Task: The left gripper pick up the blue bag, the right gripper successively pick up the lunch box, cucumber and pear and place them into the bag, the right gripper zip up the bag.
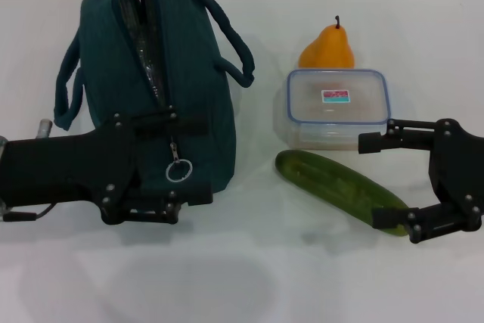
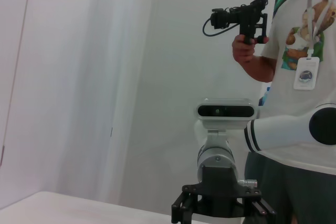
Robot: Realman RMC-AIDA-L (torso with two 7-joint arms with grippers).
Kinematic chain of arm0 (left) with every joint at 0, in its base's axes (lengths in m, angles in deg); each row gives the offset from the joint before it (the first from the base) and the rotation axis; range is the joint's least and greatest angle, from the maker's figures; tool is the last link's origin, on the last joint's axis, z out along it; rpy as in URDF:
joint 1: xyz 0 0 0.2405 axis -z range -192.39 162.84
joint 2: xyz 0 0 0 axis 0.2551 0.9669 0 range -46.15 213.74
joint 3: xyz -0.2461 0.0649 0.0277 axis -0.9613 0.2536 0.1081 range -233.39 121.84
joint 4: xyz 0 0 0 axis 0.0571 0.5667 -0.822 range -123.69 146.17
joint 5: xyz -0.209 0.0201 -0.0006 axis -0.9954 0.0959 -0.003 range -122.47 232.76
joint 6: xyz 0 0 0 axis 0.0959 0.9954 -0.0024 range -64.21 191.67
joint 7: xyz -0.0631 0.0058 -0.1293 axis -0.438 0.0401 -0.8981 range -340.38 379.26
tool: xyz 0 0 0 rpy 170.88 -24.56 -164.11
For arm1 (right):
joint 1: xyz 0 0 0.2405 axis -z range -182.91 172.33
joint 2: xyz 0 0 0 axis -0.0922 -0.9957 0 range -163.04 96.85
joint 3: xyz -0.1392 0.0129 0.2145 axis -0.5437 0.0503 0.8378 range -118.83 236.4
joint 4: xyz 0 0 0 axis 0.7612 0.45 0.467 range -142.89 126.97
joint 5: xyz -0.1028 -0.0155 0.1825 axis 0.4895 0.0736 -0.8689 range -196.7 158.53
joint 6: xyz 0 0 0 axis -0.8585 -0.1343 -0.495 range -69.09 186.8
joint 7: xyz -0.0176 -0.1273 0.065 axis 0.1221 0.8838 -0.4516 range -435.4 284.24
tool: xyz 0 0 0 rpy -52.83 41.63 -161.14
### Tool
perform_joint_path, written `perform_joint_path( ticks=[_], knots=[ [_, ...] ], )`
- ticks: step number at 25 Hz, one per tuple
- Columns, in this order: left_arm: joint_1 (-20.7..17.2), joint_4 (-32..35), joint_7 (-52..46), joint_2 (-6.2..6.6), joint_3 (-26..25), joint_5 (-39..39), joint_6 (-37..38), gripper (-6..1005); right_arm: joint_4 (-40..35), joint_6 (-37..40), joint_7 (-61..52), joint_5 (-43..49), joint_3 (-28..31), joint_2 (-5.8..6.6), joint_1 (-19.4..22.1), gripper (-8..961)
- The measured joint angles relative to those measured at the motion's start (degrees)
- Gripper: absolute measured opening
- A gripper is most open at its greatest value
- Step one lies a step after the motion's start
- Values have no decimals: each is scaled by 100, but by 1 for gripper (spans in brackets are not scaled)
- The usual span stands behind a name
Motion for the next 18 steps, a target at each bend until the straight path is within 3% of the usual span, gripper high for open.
perform_joint_path(
  ticks=[18],
  knots=[
    [12, 22, -26, -9, -175, 87, 23, 848, 0, 0, -5, 9, 21, 2, -2, 885]
  ],
)
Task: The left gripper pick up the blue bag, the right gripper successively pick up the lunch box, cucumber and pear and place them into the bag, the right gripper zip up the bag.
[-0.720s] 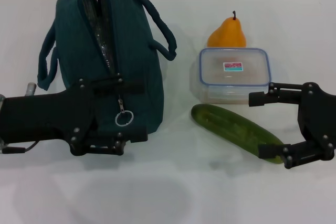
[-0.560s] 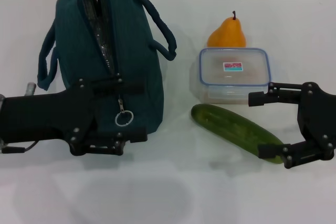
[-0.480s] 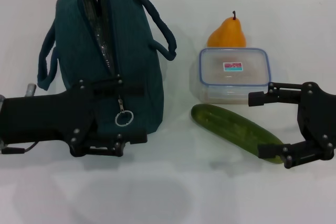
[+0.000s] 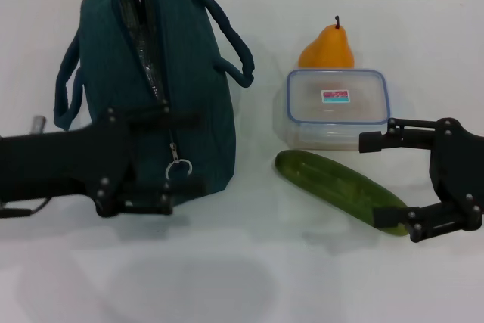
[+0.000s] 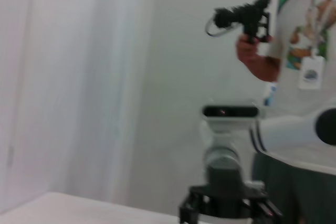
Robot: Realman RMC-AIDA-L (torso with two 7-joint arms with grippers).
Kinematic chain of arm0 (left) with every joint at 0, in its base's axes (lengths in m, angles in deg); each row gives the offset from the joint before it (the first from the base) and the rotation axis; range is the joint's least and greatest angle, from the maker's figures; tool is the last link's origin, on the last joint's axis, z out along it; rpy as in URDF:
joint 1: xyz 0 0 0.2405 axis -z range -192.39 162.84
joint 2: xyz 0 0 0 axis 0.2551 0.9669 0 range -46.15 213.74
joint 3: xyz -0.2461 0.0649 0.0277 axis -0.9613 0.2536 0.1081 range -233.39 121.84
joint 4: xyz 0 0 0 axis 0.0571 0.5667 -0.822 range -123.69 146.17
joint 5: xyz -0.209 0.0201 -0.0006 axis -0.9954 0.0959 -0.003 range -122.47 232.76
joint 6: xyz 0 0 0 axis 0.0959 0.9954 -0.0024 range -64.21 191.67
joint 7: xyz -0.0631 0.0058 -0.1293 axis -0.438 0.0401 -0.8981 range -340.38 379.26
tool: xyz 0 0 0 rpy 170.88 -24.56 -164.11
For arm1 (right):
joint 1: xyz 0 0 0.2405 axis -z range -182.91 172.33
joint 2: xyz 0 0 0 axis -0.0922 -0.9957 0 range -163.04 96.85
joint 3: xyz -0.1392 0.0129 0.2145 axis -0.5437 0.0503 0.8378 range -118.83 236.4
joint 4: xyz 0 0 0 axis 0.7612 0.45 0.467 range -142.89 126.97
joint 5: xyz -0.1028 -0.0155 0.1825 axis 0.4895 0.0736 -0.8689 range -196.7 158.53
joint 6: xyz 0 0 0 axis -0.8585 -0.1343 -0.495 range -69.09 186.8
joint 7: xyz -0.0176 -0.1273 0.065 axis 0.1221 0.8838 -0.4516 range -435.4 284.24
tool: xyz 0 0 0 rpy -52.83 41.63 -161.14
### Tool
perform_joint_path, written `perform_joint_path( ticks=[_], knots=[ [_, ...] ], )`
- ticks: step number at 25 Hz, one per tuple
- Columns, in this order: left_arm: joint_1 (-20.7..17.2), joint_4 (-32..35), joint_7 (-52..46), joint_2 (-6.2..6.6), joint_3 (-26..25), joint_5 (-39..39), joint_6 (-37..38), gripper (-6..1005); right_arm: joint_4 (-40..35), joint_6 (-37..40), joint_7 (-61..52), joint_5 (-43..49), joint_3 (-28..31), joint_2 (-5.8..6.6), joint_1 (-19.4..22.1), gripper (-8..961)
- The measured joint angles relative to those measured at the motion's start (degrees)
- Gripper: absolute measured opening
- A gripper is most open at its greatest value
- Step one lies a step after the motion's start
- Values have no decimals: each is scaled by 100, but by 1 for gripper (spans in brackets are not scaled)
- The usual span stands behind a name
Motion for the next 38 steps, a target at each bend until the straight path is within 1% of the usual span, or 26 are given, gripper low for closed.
perform_joint_path(
  ticks=[3, 6, 9, 10, 12, 15, 18, 23, 25, 28, 33, 38],
  knots=[
    [5, 9, -212, -2, -403, -16, 12, 848, 2, 0, -1, -3, 17, 0, 31, 885],
    [52, -1, -562, -24, -1108, -113, -86, 848, 48, -20, 26, -19, 28, 0, 43, 885],
    [202, -12, -1300, -20, -1804, -64, -598, 848, 108, -76, 55, -33, 32, 0, 43, 885],
    [251, -3, -1568, 4, -1880, -10, -830, 847, 130, -95, 64, -37, 33, -1, 44, 885],
    [344, 21, -2083, 74, -1918, 119, -1329, 847, 154, -133, 69, -41, 36, -9, 62, 885],
    [439, 30, -2515, 124, -1934, 247, -1816, 847, 185, -232, 81, -42, 40, -23, 101, 885],
    [465, 147, -2790, 145, -1957, 273, -2028, 847, 250, -278, 108, -44, 41, -25, 114, 884],
    [437, 445, -3296, 162, -1966, 547, -2109, 847, 296, -282, 142, -45, 42, -27, 125, 884],
    [400, 616, -3558, 164, -1978, 805, -2144, 847, 302, -282, 146, -45, 42, -27, 125, 884],
    [386, 699, -3879, 166, -1987, 1092, -2243, 847, 319, -282, 155, -45, 42, -27, 124, 884],
    [386, 708, -4016, 135, -1950, 1175, -2248, 846, 349, -287, 177, -45, 41, -27, 124, 884],
    [395, 718, -4034, 113, -1975, 1440, -2271, 846, 378, -303, 198, -45, 41, -27, 124, 884]
  ],
)
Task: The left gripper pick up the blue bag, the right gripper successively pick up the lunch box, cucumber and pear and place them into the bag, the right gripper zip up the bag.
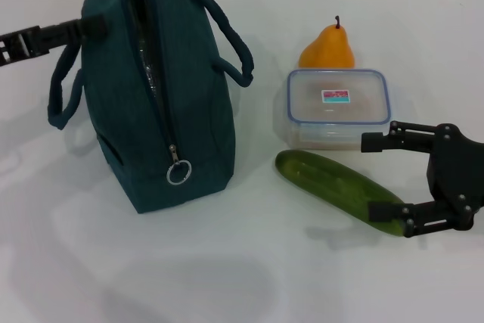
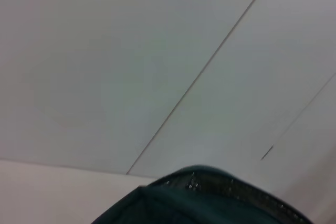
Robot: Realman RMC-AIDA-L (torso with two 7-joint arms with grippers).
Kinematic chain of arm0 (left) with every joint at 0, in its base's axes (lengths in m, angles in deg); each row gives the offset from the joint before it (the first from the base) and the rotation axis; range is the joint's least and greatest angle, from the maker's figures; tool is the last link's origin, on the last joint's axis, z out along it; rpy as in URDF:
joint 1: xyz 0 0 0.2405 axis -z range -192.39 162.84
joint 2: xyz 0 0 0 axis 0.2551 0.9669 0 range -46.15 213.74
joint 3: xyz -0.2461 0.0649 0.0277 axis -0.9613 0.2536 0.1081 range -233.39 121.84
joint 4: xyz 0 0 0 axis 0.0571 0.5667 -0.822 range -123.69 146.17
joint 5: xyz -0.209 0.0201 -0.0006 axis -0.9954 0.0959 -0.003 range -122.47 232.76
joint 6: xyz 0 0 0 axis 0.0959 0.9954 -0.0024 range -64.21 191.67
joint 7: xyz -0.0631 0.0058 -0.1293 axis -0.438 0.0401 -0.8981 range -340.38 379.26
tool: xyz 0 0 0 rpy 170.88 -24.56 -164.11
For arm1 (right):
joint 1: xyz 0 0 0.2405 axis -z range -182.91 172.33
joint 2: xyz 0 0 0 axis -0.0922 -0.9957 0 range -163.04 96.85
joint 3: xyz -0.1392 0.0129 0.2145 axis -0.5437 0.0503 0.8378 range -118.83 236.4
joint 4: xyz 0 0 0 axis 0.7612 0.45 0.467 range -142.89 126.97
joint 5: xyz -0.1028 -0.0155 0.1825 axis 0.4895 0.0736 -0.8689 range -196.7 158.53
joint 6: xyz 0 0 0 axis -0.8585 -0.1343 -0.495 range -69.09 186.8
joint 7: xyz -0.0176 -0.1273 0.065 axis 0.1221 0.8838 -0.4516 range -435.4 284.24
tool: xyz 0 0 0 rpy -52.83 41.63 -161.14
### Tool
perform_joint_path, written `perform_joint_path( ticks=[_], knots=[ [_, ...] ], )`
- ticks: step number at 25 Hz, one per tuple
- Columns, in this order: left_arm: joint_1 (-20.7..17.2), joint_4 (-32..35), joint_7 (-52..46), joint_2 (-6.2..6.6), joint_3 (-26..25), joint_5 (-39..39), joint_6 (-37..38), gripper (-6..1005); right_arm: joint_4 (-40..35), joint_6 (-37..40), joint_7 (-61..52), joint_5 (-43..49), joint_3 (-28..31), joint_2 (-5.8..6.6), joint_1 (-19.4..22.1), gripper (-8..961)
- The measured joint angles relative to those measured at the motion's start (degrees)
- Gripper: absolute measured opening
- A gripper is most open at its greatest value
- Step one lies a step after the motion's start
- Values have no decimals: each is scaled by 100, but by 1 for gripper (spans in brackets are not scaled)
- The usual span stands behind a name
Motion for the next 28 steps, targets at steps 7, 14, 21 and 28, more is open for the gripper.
perform_joint_path(
  ticks=[7, 14, 21, 28],
  knots=[
    [14, 210, -144, -82, 29, 329, -43, 846, 113, -46, 34, 0, 0, 0, -8, 883],
    [-5, 316, -157, -171, -7, 403, -46, 845, 115, -104, 37, 0, 0, 0, -11, 883],
    [42, 326, -112, -231, 38, 565, -46, 838, 115, -134, 43, 0, 0, 0, -14, 883],
    [74, 332, 46, -281, 166, 666, -85, 670, 115, -163, 45, 0, 0, 0, -12, 882]
  ],
)
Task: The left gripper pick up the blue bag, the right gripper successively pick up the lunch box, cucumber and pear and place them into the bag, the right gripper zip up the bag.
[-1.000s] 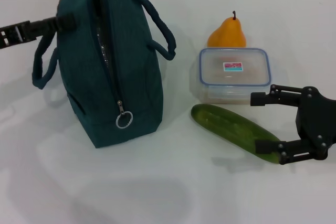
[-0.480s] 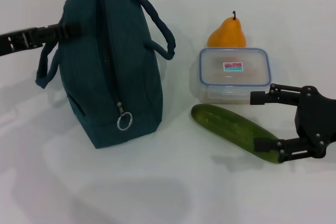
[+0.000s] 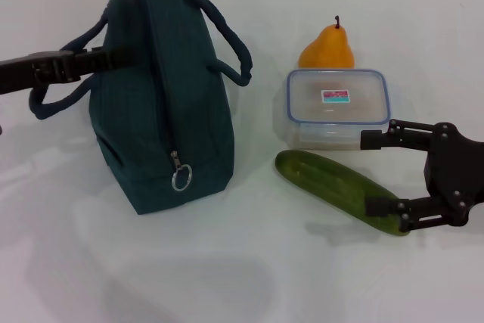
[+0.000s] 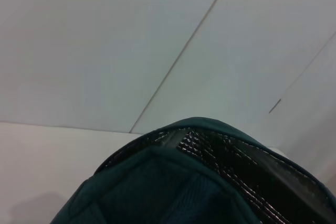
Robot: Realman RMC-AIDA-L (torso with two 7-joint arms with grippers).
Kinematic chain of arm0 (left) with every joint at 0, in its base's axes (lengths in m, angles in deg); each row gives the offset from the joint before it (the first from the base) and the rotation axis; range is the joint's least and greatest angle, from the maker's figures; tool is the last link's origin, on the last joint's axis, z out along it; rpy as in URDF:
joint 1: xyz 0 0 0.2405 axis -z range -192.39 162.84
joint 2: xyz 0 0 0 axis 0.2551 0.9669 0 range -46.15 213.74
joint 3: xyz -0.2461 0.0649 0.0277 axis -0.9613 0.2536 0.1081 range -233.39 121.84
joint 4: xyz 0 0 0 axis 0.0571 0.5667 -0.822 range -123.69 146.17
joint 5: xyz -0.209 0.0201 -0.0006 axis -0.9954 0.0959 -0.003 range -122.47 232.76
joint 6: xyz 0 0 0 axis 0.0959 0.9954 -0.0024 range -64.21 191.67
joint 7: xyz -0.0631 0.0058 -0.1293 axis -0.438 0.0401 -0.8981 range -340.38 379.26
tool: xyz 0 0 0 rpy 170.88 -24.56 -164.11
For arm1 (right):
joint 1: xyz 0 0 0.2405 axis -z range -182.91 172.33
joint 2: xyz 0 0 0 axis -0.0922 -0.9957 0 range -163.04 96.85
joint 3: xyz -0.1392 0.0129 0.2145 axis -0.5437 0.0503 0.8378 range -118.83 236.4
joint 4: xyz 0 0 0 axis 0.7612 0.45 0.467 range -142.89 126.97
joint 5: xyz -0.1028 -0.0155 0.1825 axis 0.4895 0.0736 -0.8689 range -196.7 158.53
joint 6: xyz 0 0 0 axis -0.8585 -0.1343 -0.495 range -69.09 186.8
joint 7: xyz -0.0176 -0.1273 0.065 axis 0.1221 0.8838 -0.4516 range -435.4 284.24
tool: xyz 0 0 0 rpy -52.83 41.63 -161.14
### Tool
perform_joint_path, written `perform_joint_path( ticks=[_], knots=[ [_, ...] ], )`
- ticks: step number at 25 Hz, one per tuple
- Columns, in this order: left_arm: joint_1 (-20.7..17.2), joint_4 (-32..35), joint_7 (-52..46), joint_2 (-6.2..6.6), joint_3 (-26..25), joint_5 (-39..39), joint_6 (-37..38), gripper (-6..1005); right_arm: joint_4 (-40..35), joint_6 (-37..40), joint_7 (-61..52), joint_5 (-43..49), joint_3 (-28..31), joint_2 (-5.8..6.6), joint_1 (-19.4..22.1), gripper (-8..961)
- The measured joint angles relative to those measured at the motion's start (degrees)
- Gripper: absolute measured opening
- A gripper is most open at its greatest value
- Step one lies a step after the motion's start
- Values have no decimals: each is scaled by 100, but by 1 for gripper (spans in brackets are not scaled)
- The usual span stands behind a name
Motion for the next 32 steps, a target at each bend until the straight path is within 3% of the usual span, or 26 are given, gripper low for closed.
perform_joint_path(
  ticks=[6, 20, 26, 32],
  knots=[
    [30, -23, -31, -12, -26, -14, -58, 416, 0, -19, 0, -7, 0, -7, 7, 882],
    [-75, 166, -386, 53, -66, -282, 59, 55, 132, -225, 0, -233, 9, -10, 72, 882],
    [-228, 613, -799, 8, -108, -693, 349, 51, 412, -697, 119, -570, -29, -37, -3, 881],
    [-358, 859, -1294, 7, -93, -850, 459, 51, 811, -833, 481, -1081, -62, -85, -438, 881]
  ],
)
